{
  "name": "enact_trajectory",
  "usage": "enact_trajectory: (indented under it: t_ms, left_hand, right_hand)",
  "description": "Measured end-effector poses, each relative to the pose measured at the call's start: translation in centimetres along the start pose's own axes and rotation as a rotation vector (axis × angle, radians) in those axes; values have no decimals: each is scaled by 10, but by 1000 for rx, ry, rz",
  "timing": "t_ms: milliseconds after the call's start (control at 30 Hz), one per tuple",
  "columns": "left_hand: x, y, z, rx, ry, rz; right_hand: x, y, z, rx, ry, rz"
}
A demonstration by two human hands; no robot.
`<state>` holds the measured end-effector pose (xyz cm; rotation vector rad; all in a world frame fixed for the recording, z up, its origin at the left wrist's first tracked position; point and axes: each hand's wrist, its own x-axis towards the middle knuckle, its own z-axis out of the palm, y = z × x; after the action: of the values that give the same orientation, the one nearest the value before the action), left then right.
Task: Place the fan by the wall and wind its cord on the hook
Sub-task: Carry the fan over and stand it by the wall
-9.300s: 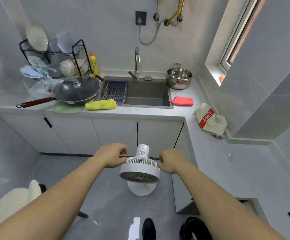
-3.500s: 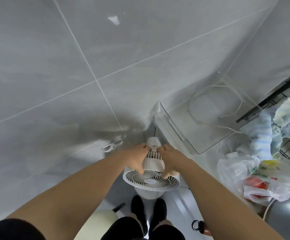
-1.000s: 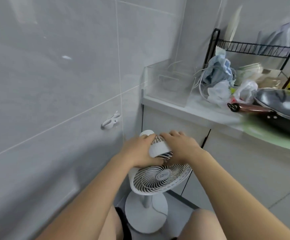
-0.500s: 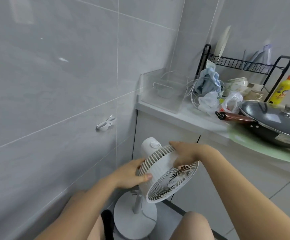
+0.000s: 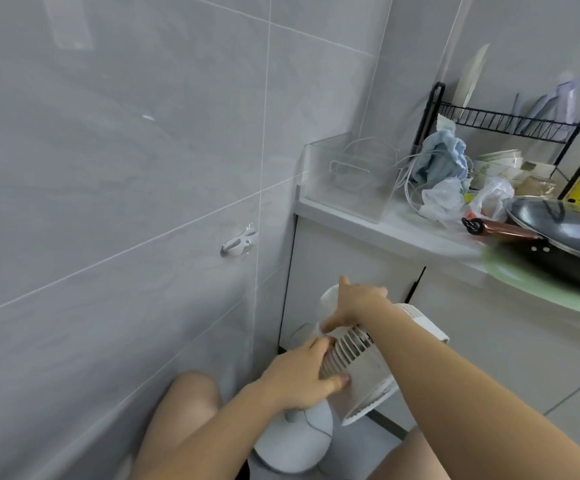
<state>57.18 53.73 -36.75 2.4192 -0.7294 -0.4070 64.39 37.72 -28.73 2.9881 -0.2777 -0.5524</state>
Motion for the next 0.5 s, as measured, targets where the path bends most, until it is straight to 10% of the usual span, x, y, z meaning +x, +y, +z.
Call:
enact_trajectory:
  t_ms: [500]
  left_hand:
    - [14,-111,-11,-92,97,-153]
  right_hand:
    - [-4,64,1,74,-40,-49]
